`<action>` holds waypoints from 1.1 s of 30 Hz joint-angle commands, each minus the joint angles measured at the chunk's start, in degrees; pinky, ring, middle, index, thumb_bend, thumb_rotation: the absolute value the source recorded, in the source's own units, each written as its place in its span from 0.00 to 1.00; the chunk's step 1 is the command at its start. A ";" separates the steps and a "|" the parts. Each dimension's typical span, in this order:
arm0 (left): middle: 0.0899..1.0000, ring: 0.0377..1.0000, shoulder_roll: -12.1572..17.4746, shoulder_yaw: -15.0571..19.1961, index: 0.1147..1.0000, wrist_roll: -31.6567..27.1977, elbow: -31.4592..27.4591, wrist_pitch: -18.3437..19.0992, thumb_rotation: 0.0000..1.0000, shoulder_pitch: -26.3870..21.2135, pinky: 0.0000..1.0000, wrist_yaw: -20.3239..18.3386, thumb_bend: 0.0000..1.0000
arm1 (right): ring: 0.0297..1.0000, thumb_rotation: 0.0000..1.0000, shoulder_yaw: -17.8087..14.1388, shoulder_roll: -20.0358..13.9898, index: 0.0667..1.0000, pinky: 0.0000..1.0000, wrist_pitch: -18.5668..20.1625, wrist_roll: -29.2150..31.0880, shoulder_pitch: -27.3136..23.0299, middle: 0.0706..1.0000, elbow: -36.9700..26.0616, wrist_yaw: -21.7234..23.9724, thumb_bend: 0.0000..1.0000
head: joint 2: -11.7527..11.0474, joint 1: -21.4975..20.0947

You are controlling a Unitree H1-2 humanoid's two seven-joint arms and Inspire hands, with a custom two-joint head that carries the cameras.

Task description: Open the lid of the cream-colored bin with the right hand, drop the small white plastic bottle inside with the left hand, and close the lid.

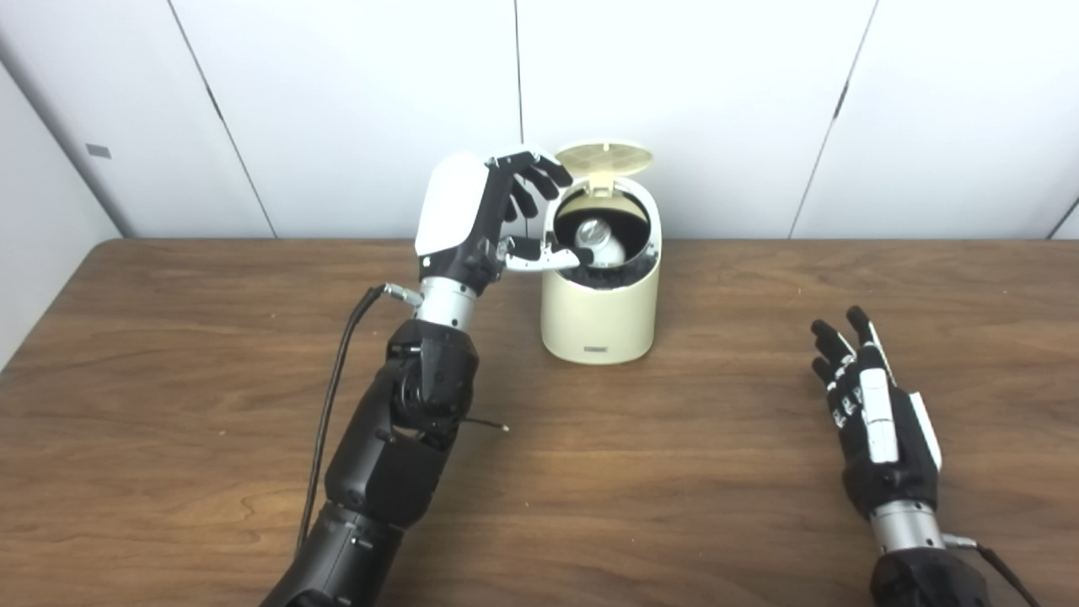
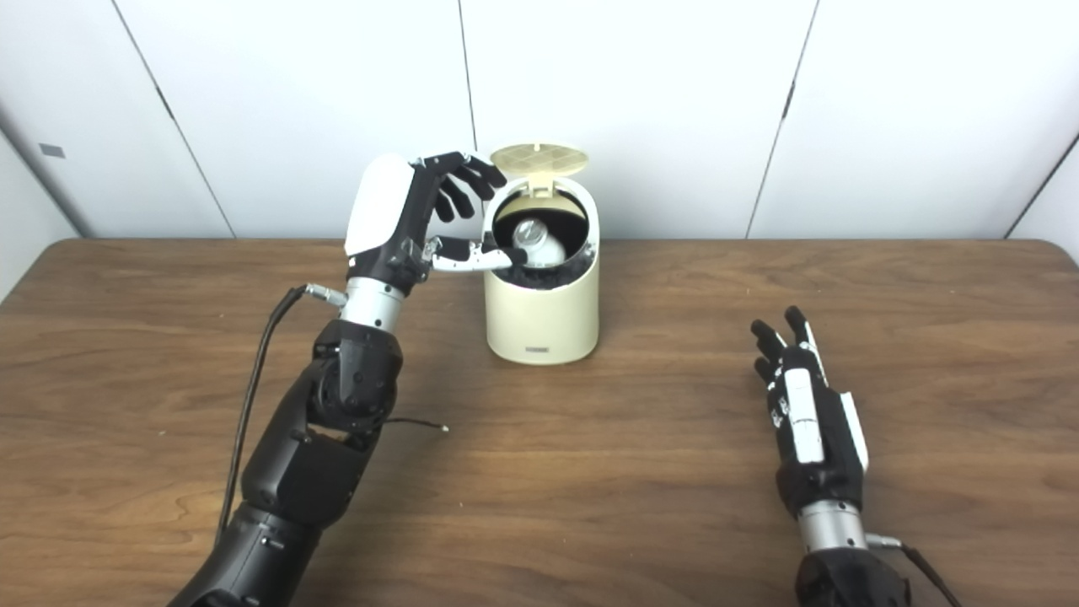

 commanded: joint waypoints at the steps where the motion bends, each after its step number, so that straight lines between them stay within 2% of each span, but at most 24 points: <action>1: 0.49 0.39 0.41 0.22 0.49 -0.51 -2.06 -1.00 0.08 -2.56 0.34 0.30 1.00 | 0.95 0.80 -0.10 0.56 0.96 0.96 -2.44 0.46 0.33 0.86 2.05 0.38 0.51 | 0.02 -0.08; 10: 0.46 0.36 0.34 0.51 0.47 -2.05 -2.67 -1.91 0.09 -2.18 0.32 0.68 1.00 | 0.95 0.80 -0.11 0.44 0.96 0.97 -2.44 0.03 0.28 0.86 2.22 0.15 0.52 | -0.03 0.20; 13: 0.43 0.35 0.43 0.96 0.44 -3.73 -4.05 -4.69 0.07 -1.20 0.30 1.79 1.00 | 0.94 0.80 -0.12 0.55 0.95 0.96 -2.39 0.12 0.35 0.86 1.93 0.15 0.53 | 0.34 0.16; 14: 0.41 0.35 0.42 1.33 0.43 -4.71 -4.78 -5.55 0.06 -0.74 0.30 1.79 0.77 | 0.94 0.79 -0.11 0.60 0.95 0.96 -2.26 0.16 0.37 0.86 1.77 0.12 0.54 | 0.44 0.12; 15: 0.40 0.34 0.35 1.85 0.42 -5.68 -5.97 -5.59 0.06 -0.12 0.29 1.48 0.65 | 0.94 0.79 -0.11 0.64 0.95 0.95 -2.15 0.18 0.36 0.86 1.66 0.08 0.54 | 0.53 0.05; 17: 0.40 0.34 0.24 3.10 0.42 -7.53 -8.85 -4.64 0.06 1.36 0.28 0.53 0.55 | 0.94 0.79 -0.09 0.62 0.96 0.95 -2.38 0.02 0.28 0.86 1.70 0.05 0.56 | 0.78 0.14; 21: 0.41 0.36 -0.10 6.84 0.42 -13.18 -13.40 -1.71 0.06 5.20 0.28 -1.31 0.52 | 0.95 0.78 -0.17 0.48 0.95 0.96 -2.29 0.43 0.09 0.88 1.78 0.34 0.58 | 1.01 0.16; 25: 0.46 0.40 0.24 10.59 0.42 -16.67 -14.20 -0.06 0.07 9.80 0.33 -1.46 0.51 | 0.95 0.76 -0.39 0.42 0.95 0.95 -1.67 0.81 -0.08 0.89 1.41 0.27 0.62 | 1.16 0.26; 27: 0.50 0.42 0.23 12.17 0.43 -20.84 -15.45 2.02 0.08 12.20 0.36 -3.46 0.50 | 0.95 0.77 -0.43 0.26 0.95 0.95 -1.46 0.96 0.06 0.89 1.14 0.40 0.63 | 1.19 0.46; 28: 0.53 0.45 0.34 12.90 0.51 -23.70 -15.75 2.05 0.28 13.41 0.38 -4.58 0.51 | 0.95 0.77 -0.42 0.20 0.95 0.95 -1.49 1.01 0.10 0.89 1.07 0.49 0.64 | 1.19 0.46; 29: 0.58 0.50 0.38 13.57 0.59 -26.39 -16.10 2.07 0.54 14.65 0.42 -5.64 0.49 | 0.95 0.77 -0.39 0.05 0.95 0.95 -1.78 0.88 0.12 0.89 1.26 0.58 0.63 | 1.17 0.50; 30: 0.62 0.55 0.37 14.06 0.64 -28.28 -16.43 2.35 0.72 15.64 0.46 -6.45 0.53 | 0.96 0.78 -0.43 -0.06 0.95 0.95 -2.06 0.81 0.09 0.90 1.48 0.63 0.62 | 1.23 0.55; 32: 0.71 0.66 -0.06 15.21 0.74 -33.67 -17.48 3.99 0.94 17.79 0.57 -8.60 0.62 | 0.96 0.79 -0.45 -0.16 0.95 0.95 -2.48 0.38 0.02 0.90 1.57 0.44 0.63 | 1.31 0.46; 33: 0.78 0.72 -0.14 15.50 0.81 -35.71 -17.99 4.90 0.97 18.65 0.64 -9.60 0.64 | 0.95 0.79 -0.51 -0.14 0.94 0.94 -2.42 0.42 0.02 0.90 1.30 0.38 0.63 | 1.36 0.33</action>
